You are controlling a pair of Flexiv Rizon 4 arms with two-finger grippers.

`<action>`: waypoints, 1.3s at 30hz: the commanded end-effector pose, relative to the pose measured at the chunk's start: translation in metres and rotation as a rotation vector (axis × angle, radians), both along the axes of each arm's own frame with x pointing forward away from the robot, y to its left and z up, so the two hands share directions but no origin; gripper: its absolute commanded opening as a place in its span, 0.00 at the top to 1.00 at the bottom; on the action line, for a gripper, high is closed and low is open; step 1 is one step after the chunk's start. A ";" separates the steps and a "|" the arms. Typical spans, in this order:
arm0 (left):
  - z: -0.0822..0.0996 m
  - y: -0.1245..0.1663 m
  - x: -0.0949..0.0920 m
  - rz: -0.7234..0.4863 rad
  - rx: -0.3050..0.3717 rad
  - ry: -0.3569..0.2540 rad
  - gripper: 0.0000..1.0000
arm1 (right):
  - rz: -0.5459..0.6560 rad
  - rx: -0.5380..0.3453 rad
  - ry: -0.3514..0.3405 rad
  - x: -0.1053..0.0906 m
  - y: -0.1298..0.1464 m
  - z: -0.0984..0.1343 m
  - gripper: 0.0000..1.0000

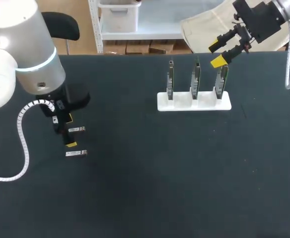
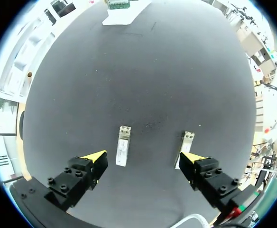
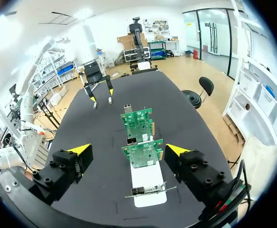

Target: Pick up the optical module with the left hand, and insert it into the network port with the right hand.

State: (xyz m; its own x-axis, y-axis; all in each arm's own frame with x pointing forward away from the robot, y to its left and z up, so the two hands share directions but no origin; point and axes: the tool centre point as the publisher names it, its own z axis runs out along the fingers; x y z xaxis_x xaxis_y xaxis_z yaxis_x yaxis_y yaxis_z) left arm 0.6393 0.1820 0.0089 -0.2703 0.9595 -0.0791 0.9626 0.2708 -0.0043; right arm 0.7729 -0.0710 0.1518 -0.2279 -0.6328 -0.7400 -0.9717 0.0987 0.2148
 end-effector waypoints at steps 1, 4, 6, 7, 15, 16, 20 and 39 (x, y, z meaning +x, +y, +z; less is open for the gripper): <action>0.000 0.000 0.010 -0.009 0.014 0.008 0.00 | -0.004 0.000 -0.005 -0.003 0.000 0.000 0.00; -0.001 0.001 0.013 -0.017 0.019 0.011 0.00 | -0.004 0.000 -0.005 -0.003 0.000 0.000 0.00; -0.002 0.001 0.015 -0.024 0.024 0.012 0.00 | -0.004 0.000 -0.005 -0.003 0.000 0.000 0.00; -0.002 0.001 0.016 -0.027 0.025 0.013 0.00 | -0.004 0.000 -0.005 -0.003 0.000 0.000 0.00; -0.008 -0.001 0.019 -0.026 0.007 0.035 0.00 | -0.004 0.000 -0.005 -0.003 0.000 0.000 0.00; -0.009 0.000 0.020 -0.024 0.008 0.035 0.00 | -0.004 0.000 -0.005 -0.003 0.000 0.000 0.00; -0.010 0.000 0.021 -0.028 0.018 0.034 0.00 | -0.004 0.000 -0.005 -0.003 0.000 0.000 0.00; -0.023 0.010 0.015 -0.033 0.055 0.062 0.00 | -0.004 0.000 -0.005 -0.003 0.000 0.000 0.00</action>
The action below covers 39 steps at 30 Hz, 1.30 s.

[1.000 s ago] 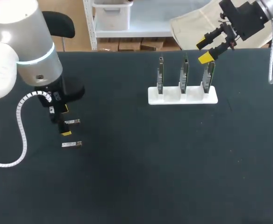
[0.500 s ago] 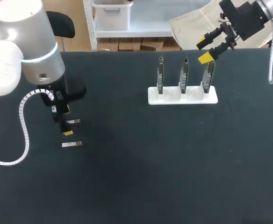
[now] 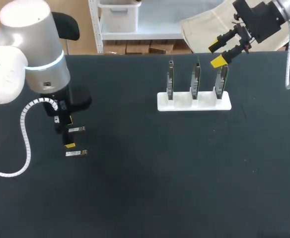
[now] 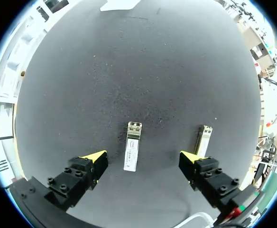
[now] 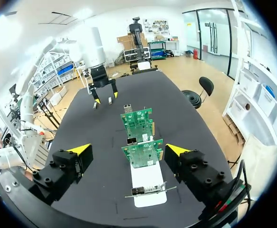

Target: Pick up the optical module with the left hand, and insert it into the network port with the right hand.

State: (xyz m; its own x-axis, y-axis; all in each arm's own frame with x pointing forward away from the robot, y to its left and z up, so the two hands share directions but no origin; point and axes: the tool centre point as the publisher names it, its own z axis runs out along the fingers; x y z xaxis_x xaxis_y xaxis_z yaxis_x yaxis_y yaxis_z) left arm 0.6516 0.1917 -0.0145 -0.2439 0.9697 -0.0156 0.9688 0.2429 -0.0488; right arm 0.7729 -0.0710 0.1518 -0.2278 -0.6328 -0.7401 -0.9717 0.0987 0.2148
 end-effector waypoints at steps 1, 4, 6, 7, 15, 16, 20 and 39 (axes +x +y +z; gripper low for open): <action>0.001 0.001 0.003 -0.003 0.005 0.002 0.00 | -0.004 0.000 -0.005 -0.003 0.000 0.000 0.00; 0.001 0.001 0.004 -0.004 0.008 -0.001 0.00 | -0.004 0.000 -0.005 -0.003 0.000 0.000 0.00; 0.001 0.001 0.005 -0.009 0.015 -0.004 0.00 | -0.004 0.000 -0.005 -0.003 0.000 0.000 0.00; 0.001 0.001 0.006 -0.009 0.016 -0.005 0.00 | -0.004 0.000 -0.005 -0.003 0.000 0.000 0.00; -0.004 0.001 0.008 -0.003 0.018 -0.003 0.00 | -0.004 0.000 -0.005 -0.003 0.000 0.000 0.00; -0.006 0.000 0.008 0.009 0.009 0.003 0.00 | -0.004 0.000 -0.005 -0.003 0.000 0.000 0.00; -0.008 0.000 0.009 0.020 0.003 0.003 0.00 | -0.004 0.000 -0.005 -0.003 0.000 0.000 0.00; -0.013 0.006 0.007 0.019 0.015 0.009 0.75 | -0.004 0.000 -0.005 -0.003 0.000 0.000 0.00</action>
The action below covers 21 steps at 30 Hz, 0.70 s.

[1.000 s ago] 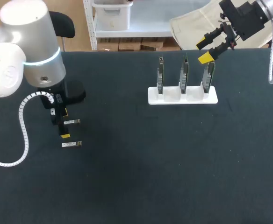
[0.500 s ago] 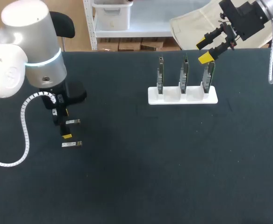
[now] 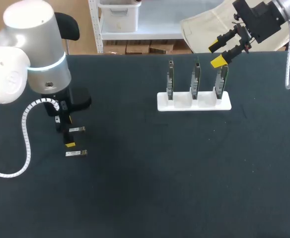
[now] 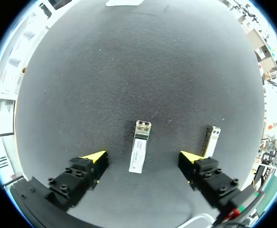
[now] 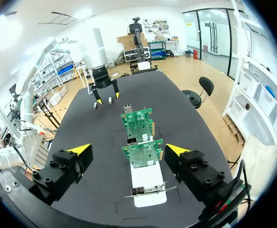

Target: Pick up the optical module with the left hand, and insert it into the network port with the right hand.

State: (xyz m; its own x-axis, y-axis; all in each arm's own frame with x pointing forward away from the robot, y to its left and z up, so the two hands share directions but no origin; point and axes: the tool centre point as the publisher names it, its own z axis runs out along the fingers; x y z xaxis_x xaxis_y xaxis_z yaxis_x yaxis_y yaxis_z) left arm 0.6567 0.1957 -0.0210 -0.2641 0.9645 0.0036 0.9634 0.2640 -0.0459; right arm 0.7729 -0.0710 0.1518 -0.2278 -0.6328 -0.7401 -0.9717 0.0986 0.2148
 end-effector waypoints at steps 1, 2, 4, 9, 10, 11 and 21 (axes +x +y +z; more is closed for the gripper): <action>-0.007 0.002 0.002 -0.006 -0.009 0.008 1.00 | -0.004 0.000 -0.005 -0.003 0.000 0.000 0.00; -0.006 0.002 0.002 -0.006 -0.009 0.008 1.00 | -0.004 0.000 -0.005 -0.003 0.000 0.000 0.00; -0.006 0.002 0.002 -0.003 -0.007 0.010 1.00 | -0.004 0.000 -0.005 -0.003 0.000 0.000 0.00; -0.007 0.003 0.001 0.007 -0.001 0.011 1.00 | -0.004 0.000 -0.005 -0.003 0.000 0.000 0.00; -0.007 0.003 0.001 0.014 -0.004 0.013 1.00 | -0.004 0.000 -0.005 -0.003 0.000 0.000 0.00; -0.007 0.003 0.001 0.018 -0.005 0.013 1.00 | -0.004 0.000 -0.005 -0.003 0.000 0.000 0.00; 0.002 -0.001 -0.003 0.021 -0.032 0.003 1.00 | -0.004 0.000 -0.005 -0.003 0.000 0.000 0.00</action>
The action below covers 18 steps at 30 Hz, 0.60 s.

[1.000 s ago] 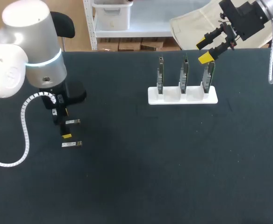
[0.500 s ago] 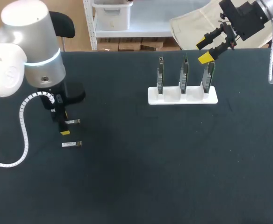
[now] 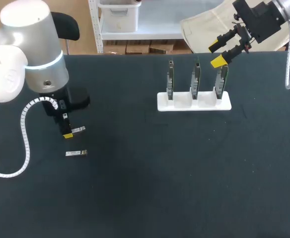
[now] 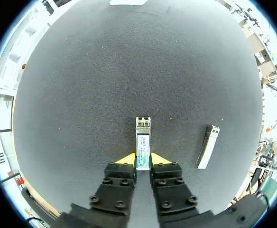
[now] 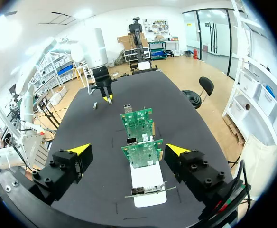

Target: Pick up the optical module with the left hand, and insert it into the network port with the right hand.

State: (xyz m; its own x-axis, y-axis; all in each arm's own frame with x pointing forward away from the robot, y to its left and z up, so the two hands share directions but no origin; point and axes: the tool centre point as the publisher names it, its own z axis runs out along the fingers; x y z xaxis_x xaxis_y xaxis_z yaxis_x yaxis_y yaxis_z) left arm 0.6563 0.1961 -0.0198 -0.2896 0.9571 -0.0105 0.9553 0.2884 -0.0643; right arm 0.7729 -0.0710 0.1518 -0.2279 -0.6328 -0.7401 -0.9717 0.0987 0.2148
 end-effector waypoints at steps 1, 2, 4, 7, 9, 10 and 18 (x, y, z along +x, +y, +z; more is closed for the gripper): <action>0.006 -0.003 -0.001 -0.002 -0.024 -0.023 1.00 | -0.004 0.000 -0.005 -0.003 0.000 0.000 0.00; 0.011 -0.005 0.000 0.000 -0.040 -0.031 1.00 | -0.004 0.000 -0.005 -0.003 0.000 0.000 0.00; 0.021 -0.009 0.003 0.005 -0.077 -0.051 1.00 | -0.004 0.000 -0.005 -0.003 0.000 0.000 0.00; 0.031 -0.018 0.007 -0.001 -0.144 -0.062 1.00 | -0.004 0.000 -0.005 -0.003 0.000 0.000 0.00; 0.040 -0.027 0.011 0.002 -0.207 -0.068 1.00 | -0.004 0.000 -0.005 -0.003 0.000 0.000 0.00; 0.047 -0.031 0.012 0.002 -0.235 -0.078 1.00 | -0.004 0.000 -0.005 -0.003 0.000 0.000 0.00; 0.104 -0.068 0.017 -0.039 -0.451 -0.151 1.00 | -0.004 0.000 -0.005 -0.003 0.000 0.000 0.00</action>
